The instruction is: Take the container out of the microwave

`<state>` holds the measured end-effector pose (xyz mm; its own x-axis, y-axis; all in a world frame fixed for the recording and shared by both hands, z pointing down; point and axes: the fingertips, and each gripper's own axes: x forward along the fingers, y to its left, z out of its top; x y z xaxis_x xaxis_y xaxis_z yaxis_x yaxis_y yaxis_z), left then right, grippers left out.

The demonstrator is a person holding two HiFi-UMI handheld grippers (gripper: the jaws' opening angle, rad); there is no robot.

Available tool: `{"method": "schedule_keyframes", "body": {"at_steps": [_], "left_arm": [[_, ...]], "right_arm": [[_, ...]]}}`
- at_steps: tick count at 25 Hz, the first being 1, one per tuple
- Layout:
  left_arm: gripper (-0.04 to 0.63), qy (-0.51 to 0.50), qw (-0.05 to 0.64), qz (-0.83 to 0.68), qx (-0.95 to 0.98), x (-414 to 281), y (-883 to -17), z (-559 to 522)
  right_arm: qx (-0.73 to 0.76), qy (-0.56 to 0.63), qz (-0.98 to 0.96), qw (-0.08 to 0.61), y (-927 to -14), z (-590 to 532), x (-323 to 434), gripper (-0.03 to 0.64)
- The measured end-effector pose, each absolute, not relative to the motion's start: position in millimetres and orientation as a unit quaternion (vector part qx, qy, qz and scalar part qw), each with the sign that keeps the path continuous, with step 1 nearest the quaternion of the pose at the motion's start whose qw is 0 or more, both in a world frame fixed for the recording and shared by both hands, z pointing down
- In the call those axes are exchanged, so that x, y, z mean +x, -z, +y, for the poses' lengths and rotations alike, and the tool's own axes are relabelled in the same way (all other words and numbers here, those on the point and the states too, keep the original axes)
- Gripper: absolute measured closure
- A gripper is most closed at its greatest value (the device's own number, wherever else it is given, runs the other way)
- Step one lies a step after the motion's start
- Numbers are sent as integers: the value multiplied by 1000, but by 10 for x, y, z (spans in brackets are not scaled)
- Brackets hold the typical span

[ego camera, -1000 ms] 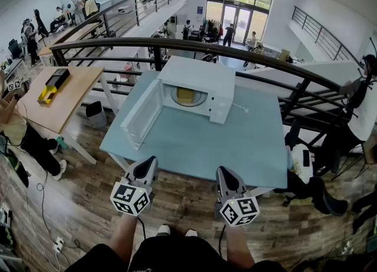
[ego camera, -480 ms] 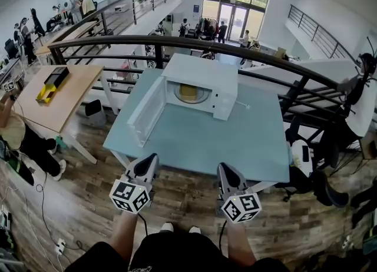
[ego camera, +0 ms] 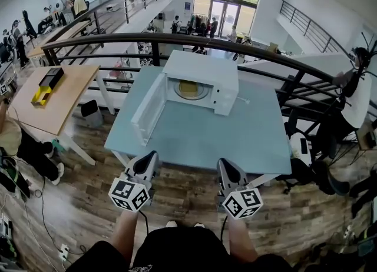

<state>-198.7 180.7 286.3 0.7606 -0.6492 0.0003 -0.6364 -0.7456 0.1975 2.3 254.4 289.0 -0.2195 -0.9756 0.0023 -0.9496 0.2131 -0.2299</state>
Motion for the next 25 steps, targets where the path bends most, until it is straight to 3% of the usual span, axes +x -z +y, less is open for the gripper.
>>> {"method": "schedule_keyframes", "body": {"at_steps": [25], "left_arm": [[588,20,106,-332,937,-2514,-3066,1735]], "right_arm": [[-616,99,779,64,-2992,2386,-583,609]]}}
